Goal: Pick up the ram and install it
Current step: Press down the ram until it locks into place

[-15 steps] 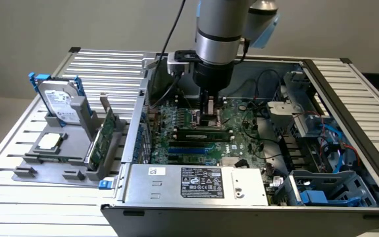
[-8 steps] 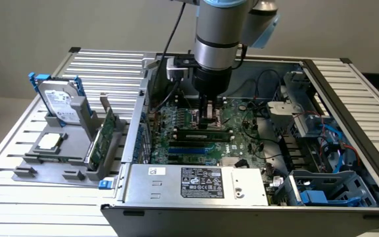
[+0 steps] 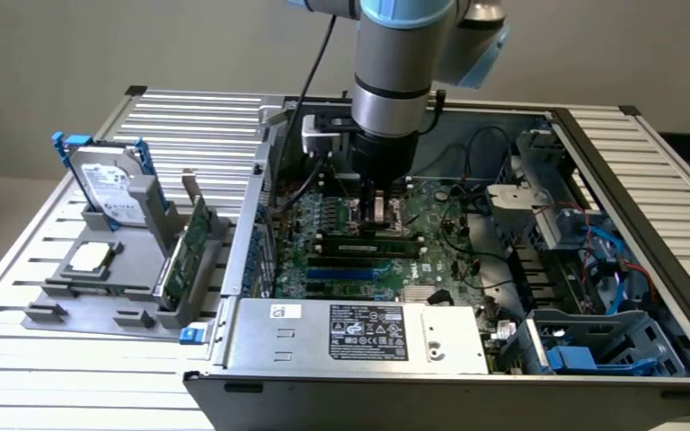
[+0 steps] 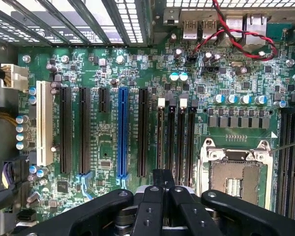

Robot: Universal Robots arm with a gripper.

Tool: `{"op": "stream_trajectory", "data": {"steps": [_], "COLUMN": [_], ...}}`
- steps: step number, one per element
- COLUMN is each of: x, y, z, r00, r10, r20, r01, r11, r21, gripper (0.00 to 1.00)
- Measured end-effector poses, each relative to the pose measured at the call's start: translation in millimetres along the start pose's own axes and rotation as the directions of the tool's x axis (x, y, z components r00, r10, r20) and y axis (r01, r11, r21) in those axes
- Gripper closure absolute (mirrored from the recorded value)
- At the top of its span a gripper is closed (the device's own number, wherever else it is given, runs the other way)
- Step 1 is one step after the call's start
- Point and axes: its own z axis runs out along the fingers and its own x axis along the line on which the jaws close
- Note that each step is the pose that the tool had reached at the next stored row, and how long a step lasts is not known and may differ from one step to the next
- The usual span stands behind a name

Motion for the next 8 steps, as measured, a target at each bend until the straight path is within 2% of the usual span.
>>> {"op": "stream_trajectory", "data": {"steps": [8], "x": [-2.5], "y": [2.2], "z": [4.9], "r00": [1.0000], "r10": [0.000], "r20": [0.0014], "r01": [0.000], "r11": [1.0000], "r21": [0.0000], "gripper": [0.89]}}
